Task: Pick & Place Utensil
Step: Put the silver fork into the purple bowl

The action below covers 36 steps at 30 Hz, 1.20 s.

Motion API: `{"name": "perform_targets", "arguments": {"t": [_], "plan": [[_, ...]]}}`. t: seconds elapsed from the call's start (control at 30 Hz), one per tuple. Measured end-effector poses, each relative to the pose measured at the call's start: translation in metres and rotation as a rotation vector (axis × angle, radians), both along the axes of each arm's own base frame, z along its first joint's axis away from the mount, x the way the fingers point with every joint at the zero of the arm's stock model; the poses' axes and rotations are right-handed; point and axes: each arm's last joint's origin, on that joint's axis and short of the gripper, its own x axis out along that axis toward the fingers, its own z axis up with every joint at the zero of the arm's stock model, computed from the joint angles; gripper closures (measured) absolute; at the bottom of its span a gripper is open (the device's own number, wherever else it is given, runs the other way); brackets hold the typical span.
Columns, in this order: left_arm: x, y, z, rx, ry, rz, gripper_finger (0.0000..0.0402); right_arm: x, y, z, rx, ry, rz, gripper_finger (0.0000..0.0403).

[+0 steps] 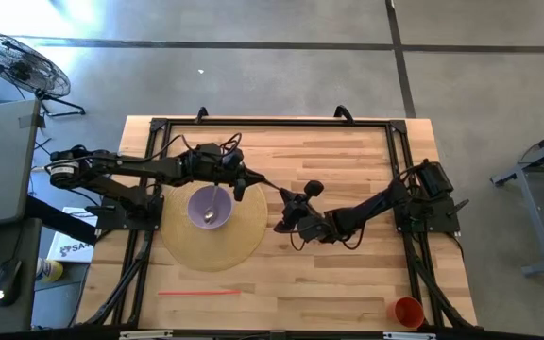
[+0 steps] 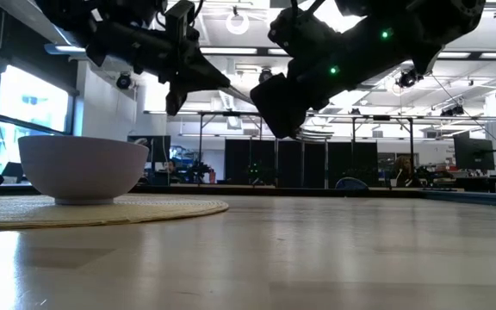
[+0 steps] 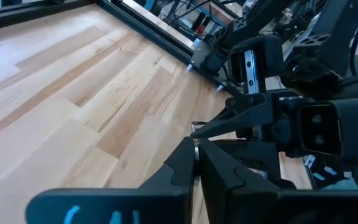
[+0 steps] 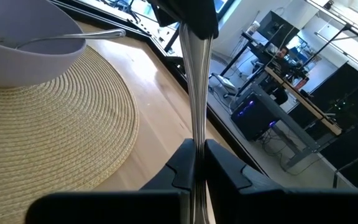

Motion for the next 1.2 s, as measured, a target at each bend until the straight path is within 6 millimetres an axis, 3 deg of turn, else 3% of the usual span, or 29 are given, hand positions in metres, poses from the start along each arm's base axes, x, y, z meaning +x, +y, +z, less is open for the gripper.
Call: {"name": "perform_targets", "arguments": {"t": [0.17,0.33,0.6,0.87,1.2], "plan": [[-0.001,0.0,-0.002,0.007,0.02,-0.006,0.0397,0.001,-0.002,-0.001,0.025,0.0,0.036,0.0373],[-0.001,0.0,-0.003,0.014,0.035,-0.005,0.0397,0.002,0.001,0.003,0.058,-0.062,0.036,0.0333],[-0.004,0.001,0.01,0.005,0.101,-0.072,0.04,-0.002,0.021,0.012,0.007,-0.111,0.043,0.0293],[-0.02,0.009,0.063,0.009,0.329,-0.157,0.0399,-0.016,0.052,0.042,0.006,-0.269,0.026,0.0289],[-0.091,0.0,0.146,0.0,0.538,-0.053,0.0398,-0.024,0.065,0.044,-0.012,-0.229,0.066,0.0289]]}}
